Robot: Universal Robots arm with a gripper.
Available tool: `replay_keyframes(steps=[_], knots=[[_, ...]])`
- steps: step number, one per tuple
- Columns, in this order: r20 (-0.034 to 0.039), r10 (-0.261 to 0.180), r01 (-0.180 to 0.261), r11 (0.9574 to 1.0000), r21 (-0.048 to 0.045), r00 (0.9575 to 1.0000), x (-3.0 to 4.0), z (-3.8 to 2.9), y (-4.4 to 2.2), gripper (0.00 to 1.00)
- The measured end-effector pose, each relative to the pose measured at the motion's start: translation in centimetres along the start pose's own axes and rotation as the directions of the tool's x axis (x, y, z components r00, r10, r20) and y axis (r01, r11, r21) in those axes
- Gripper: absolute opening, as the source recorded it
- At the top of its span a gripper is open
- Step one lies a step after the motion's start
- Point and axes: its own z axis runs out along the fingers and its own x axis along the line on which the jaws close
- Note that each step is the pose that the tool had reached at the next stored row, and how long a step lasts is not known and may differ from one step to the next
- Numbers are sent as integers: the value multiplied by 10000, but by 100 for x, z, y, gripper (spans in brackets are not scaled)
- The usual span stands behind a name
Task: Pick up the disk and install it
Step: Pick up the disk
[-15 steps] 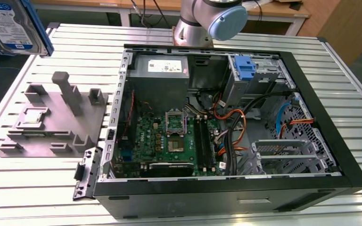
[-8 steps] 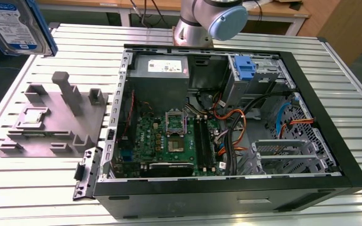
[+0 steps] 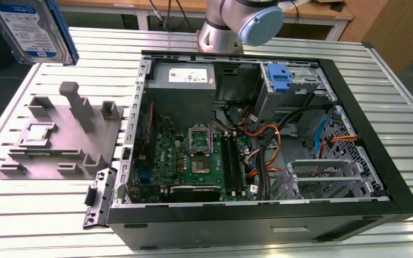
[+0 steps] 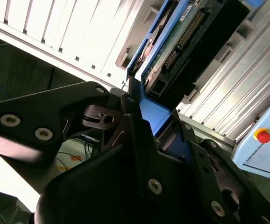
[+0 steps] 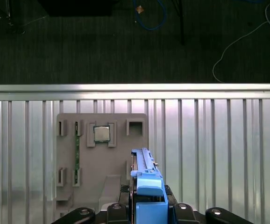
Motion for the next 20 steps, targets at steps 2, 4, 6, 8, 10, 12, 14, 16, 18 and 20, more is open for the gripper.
replay_keyframes(steps=[2,4,6,8,10,12,14,16,18,20], knots=[[-1,1,-1,10000,-1,10000,0,-1,0,36],[-2,0,0,10000,-1,10000,0,-21,-1,36],[-5,0,0,10000,0,10000,-2,-63,-1,36],[-13,-1,1,10000,2,10000,-4,-115,-1,36],[-22,-1,1,10000,5,10000,-6,-174,-1,36],[-27,-1,1,10000,7,10000,-9,-249,0,36],[-37,-2,2,10000,8,10000,-12,-325,0,36],[-55,-1,1,10000,10,10000,-14,-376,1,36],[-83,-1,2,10000,16,10000,-14,-383,0,36],[-94,-2,2,10000,13,10000,-8,-385,0,36]])
